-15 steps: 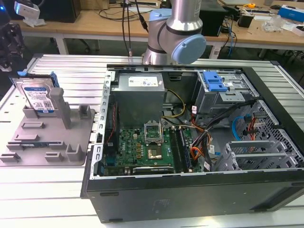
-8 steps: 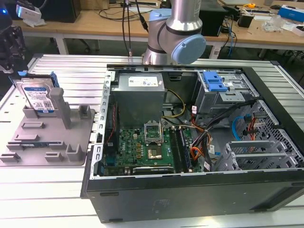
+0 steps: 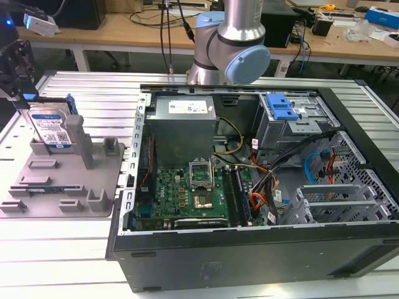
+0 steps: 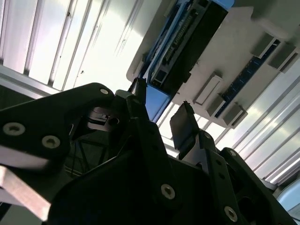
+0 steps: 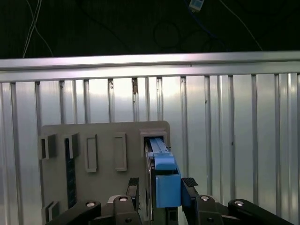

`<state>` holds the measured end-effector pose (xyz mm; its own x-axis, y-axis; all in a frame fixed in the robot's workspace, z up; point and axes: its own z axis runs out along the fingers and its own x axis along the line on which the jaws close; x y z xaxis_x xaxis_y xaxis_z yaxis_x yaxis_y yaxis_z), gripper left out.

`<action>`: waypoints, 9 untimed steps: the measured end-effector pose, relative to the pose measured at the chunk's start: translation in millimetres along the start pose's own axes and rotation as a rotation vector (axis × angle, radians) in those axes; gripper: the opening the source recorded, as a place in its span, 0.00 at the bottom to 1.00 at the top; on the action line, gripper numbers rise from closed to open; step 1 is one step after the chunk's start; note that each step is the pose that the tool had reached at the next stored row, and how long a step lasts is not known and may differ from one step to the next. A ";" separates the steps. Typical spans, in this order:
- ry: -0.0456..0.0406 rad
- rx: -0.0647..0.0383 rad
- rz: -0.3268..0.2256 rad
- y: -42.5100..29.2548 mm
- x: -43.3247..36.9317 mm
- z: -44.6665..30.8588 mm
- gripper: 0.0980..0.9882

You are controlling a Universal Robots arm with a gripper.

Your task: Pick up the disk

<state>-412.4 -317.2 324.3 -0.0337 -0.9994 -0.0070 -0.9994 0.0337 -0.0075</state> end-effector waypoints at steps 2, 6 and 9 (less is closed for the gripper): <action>0.0000 0.000 0.000 0.0 -0.8 2.6 0.43; 0.0000 -0.001 0.000 0.1 -2.5 7.8 0.43; 0.0001 -0.002 0.000 0.2 -4.1 14.3 0.43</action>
<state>-412.4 -313.0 310.0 -0.0332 -0.9994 -0.0069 -0.9994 0.0332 -0.0052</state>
